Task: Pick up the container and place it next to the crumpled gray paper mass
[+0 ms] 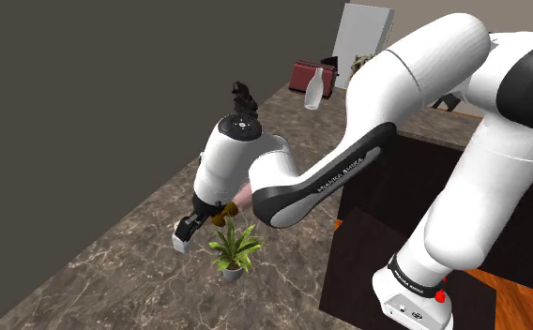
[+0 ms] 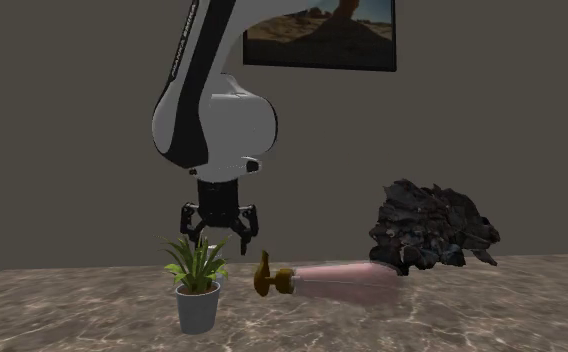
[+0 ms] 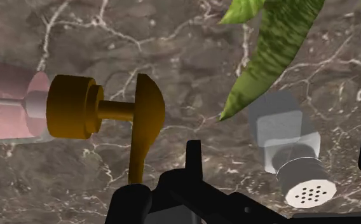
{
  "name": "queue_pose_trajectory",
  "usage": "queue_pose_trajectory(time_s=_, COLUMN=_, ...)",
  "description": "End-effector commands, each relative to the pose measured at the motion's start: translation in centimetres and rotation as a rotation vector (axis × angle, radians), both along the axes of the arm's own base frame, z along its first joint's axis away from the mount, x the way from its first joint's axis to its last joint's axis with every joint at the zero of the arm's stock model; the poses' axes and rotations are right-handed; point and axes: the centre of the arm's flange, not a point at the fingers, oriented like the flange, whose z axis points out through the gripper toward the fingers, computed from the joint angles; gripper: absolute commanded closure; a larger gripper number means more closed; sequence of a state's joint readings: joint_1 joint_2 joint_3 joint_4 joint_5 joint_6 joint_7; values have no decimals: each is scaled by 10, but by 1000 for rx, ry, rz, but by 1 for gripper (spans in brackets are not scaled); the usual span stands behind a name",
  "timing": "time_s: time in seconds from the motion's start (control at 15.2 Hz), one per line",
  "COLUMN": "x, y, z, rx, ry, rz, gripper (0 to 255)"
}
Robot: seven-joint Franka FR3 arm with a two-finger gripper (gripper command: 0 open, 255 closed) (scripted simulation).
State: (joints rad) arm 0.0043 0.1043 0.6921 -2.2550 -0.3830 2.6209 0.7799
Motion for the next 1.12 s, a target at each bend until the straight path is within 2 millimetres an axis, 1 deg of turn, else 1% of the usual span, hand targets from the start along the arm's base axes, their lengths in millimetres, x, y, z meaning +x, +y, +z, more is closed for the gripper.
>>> queue_pose_trajectory(time_s=0.0, x=5, y=24, z=-17, rx=-6, ry=-14, rz=4, gripper=0)
queue_pose_trajectory(time_s=0.07, x=6, y=26, z=-19, rx=-7, ry=-15, rz=5, gripper=0)
queue_pose_trajectory(time_s=0.46, x=17, y=29, z=-49, rx=-7, ry=-15, rz=5, gripper=0)
queue_pose_trajectory(time_s=0.53, x=19, y=30, z=-57, rx=-7, ry=-15, rz=5, gripper=0)
queue_pose_trajectory(time_s=1.06, x=19, y=30, z=-57, rx=-7, ry=-15, rz=5, gripper=0)
